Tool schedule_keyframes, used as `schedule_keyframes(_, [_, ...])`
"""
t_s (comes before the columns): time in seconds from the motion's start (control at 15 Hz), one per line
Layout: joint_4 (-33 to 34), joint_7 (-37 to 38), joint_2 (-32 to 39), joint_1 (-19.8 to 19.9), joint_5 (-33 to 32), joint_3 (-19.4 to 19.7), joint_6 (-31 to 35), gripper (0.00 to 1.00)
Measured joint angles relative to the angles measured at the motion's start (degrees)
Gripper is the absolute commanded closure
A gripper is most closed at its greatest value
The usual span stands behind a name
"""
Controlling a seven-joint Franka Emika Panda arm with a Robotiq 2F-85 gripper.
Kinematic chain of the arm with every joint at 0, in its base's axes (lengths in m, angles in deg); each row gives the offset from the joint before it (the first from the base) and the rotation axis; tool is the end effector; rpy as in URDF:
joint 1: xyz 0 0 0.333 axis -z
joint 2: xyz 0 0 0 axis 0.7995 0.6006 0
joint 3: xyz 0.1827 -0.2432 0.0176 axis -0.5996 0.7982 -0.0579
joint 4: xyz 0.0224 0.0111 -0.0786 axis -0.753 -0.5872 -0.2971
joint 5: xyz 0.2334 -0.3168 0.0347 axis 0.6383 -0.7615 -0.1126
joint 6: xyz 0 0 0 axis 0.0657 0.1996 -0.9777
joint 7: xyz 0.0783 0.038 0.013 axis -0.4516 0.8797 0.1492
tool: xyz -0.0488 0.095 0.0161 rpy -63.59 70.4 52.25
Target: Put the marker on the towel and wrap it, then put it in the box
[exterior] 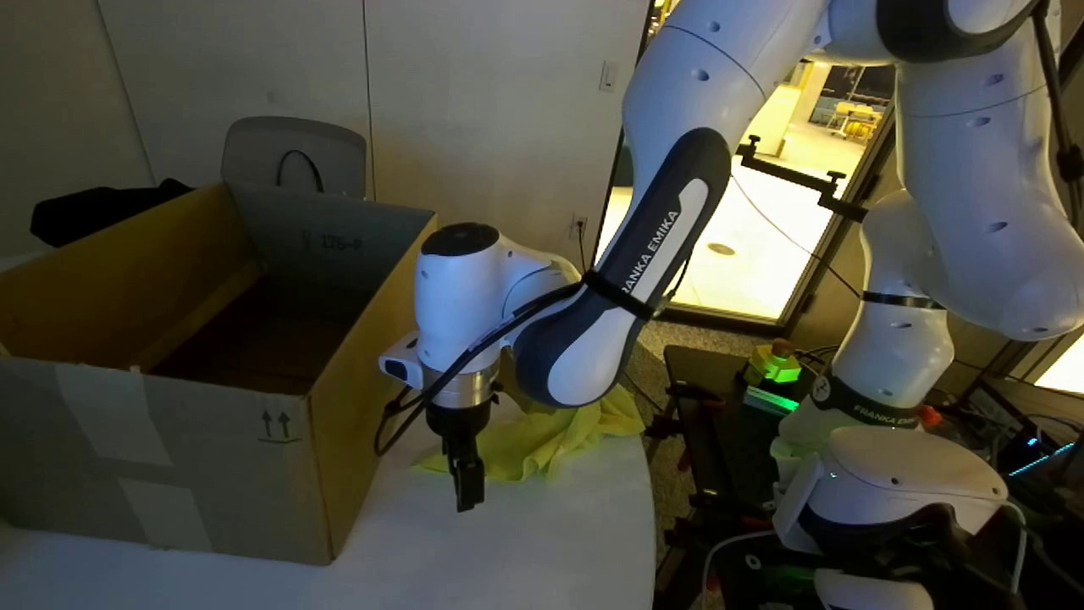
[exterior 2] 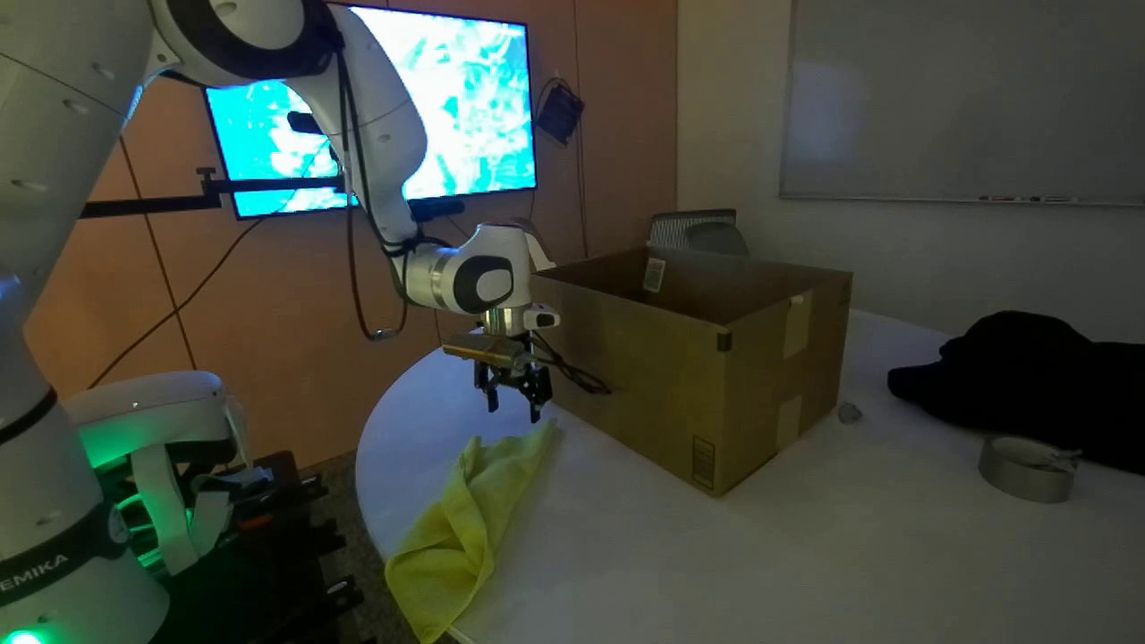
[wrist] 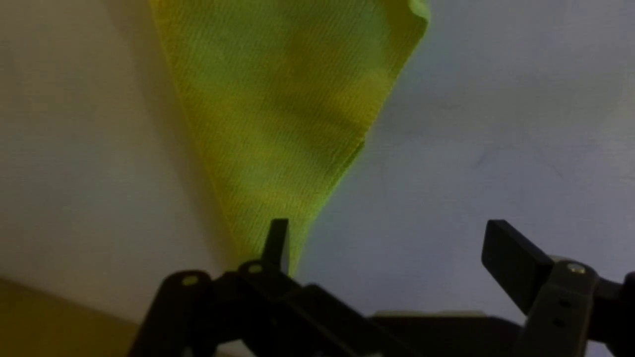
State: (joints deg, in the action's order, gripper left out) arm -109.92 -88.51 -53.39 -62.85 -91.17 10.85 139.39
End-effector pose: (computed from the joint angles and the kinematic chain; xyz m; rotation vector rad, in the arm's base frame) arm 0.5445 0.1651 0.1260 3.0282 0.8159 -0.0217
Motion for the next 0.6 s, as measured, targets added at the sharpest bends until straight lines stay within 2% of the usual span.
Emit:
schedule_keyframes(0.33, [1.8, 0.7, 2.7, 0.0, -0.1, 1.5, 0.0, 0.0])
schedule_keyframes(0.47, [2.8, 1.1, 4.2, 0.0, -0.1, 2.2, -0.1, 0.04])
schedule_keyframes(0.53, [3.3, 1.3, 4.9, 0.0, -0.1, 2.5, -0.1, 0.14])
schedule_keyframes(0.6, [3.8, 1.5, 5.4, 0.1, -0.1, 2.7, -0.2, 0.29])
